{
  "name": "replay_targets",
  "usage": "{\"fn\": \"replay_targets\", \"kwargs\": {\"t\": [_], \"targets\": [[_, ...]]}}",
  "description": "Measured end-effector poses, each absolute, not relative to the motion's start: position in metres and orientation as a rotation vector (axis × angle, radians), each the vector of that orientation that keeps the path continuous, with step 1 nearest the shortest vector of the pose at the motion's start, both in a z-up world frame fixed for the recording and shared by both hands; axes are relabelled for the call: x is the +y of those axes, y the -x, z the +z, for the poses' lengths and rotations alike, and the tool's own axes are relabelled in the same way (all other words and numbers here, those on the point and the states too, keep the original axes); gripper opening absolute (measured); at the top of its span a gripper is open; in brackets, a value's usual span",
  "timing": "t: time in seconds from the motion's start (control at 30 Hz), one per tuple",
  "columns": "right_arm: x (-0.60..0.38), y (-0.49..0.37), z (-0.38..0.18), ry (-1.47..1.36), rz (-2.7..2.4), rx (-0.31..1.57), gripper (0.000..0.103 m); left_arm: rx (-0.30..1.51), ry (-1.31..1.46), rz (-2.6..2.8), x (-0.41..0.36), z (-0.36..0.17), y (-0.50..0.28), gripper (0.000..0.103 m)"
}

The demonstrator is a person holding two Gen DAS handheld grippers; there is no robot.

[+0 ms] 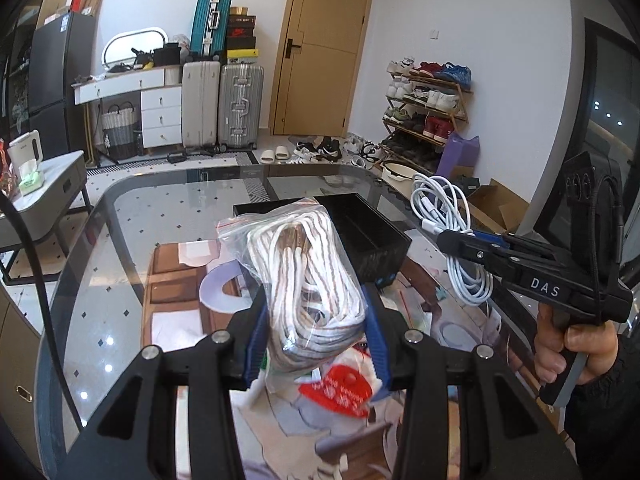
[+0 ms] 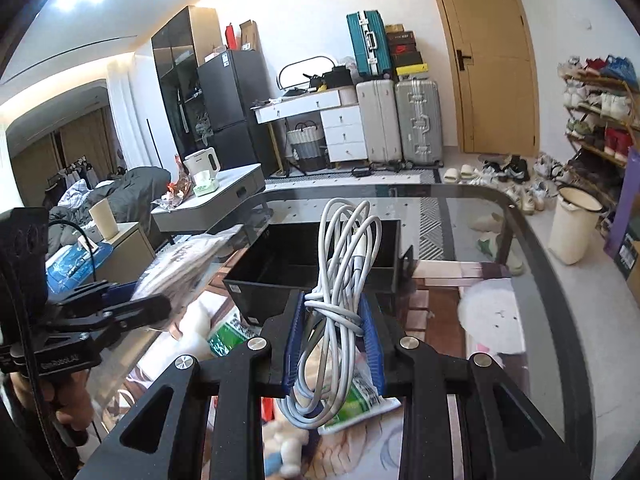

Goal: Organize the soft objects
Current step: 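Carry the rope bag and cable coil into the black box and release both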

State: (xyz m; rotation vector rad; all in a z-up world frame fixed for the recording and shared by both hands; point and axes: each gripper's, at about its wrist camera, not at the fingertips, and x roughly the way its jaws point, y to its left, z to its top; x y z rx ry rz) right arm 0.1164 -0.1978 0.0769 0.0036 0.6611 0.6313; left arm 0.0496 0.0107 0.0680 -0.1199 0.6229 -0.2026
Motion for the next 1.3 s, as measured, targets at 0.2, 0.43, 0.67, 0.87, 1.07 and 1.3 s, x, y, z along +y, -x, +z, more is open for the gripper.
{"fn": "replay_targets", "kwargs": {"t": [0.2,0.43,0.67,0.87,1.07,1.3], "targets": [[-0.182,-0.141,0.080,0.002,0.640,0.688,0.028,0.661,0.117,-0.211,0.010,0.068,-0.078,0.042],[-0.165,-0.172,0.075,0.010,0.646,0.751,0.028,0.717,0.118,-0.208,0.006,0.064,-0.112,0.042],[-0.152,-0.199,0.065,-0.004,0.648,0.802,0.028,0.765,0.126,-0.215,0.002,0.056,-0.140,0.042],[-0.143,-0.219,0.050,-0.016,0.640,0.873,0.028,0.817,0.122,-0.222,-0.001,0.049,-0.159,0.042],[-0.137,-0.226,0.037,-0.014,0.641,0.914,0.028,0.844,0.139,-0.225,0.002,0.043,-0.170,0.043],[-0.127,-0.239,0.027,0.007,0.625,0.949,0.028,0.865,0.103,-0.233,-0.005,0.036,-0.174,0.043]]}}
